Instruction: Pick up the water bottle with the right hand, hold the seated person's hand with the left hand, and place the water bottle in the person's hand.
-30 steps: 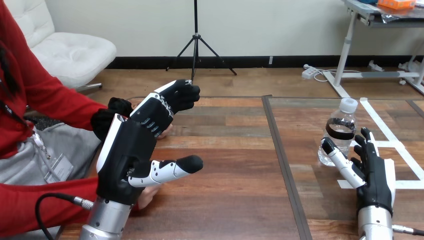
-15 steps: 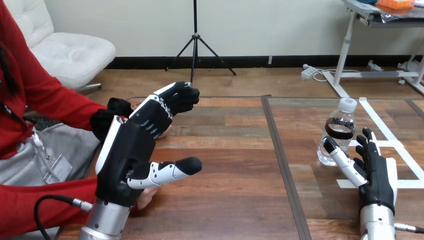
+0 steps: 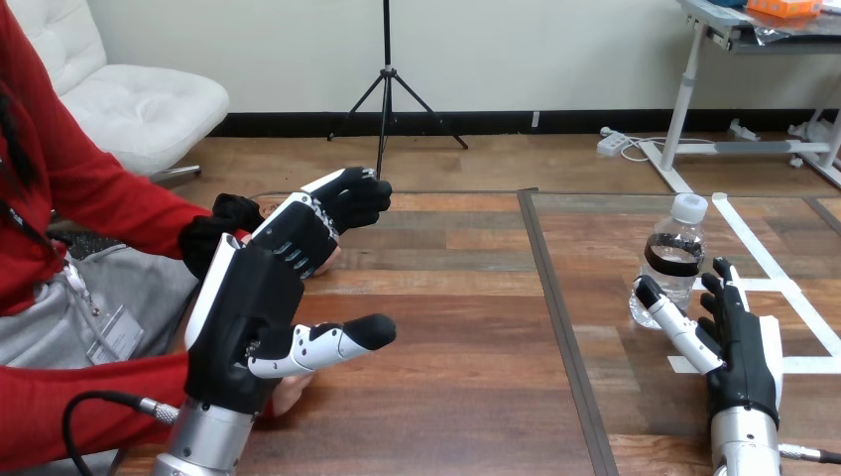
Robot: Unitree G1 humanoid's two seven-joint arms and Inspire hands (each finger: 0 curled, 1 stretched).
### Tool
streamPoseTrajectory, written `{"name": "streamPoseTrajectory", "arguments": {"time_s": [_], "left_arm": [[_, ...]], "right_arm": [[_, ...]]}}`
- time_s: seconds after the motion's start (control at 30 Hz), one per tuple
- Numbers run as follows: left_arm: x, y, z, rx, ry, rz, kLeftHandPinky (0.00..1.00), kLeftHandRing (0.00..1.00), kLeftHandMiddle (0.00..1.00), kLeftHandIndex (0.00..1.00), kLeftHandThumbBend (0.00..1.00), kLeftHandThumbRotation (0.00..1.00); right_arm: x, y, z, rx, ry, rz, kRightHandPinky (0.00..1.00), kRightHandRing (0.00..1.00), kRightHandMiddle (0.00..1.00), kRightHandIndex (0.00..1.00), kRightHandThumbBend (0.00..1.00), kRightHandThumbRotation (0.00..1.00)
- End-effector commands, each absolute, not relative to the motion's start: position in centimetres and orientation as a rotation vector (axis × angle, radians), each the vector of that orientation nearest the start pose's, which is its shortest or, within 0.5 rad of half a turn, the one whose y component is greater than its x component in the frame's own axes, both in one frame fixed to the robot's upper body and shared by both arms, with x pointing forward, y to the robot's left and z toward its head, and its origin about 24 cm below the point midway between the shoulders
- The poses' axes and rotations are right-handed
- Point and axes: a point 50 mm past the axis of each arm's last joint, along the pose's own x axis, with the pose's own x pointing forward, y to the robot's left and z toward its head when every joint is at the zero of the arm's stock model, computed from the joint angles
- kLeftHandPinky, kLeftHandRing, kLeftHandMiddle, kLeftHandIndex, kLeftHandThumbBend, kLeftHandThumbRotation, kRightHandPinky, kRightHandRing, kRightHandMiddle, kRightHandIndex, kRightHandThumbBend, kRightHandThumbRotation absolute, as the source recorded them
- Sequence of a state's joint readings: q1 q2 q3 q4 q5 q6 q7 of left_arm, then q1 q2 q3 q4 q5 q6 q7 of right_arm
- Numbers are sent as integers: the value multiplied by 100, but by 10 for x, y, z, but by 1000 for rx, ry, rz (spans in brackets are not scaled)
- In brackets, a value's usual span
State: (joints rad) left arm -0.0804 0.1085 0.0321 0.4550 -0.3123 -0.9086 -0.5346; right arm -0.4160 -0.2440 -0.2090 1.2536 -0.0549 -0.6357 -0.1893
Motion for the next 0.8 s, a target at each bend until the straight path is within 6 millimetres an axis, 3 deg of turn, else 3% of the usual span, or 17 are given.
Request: {"name": "streamPoseTrajectory", "arguments": {"time_s": [0.0, 0.4, 0.77], "left_arm": [[245, 175, 63, 8, -645, -334, 79, 79, 78, 78, 100, 38], [245, 178, 64, 1, -640, -342, 81, 80, 78, 78, 100, 37], [246, 180, 64, -9, -638, -355, 81, 80, 78, 78, 100, 35]], "right_arm": [[303, -249, -5, -213, 62, -327, 93, 96, 95, 98, 100, 56], [306, -250, -4, -222, 80, -320, 94, 98, 98, 99, 100, 59], [308, -249, -2, -215, 74, -305, 87, 94, 97, 100, 100, 61]]}}
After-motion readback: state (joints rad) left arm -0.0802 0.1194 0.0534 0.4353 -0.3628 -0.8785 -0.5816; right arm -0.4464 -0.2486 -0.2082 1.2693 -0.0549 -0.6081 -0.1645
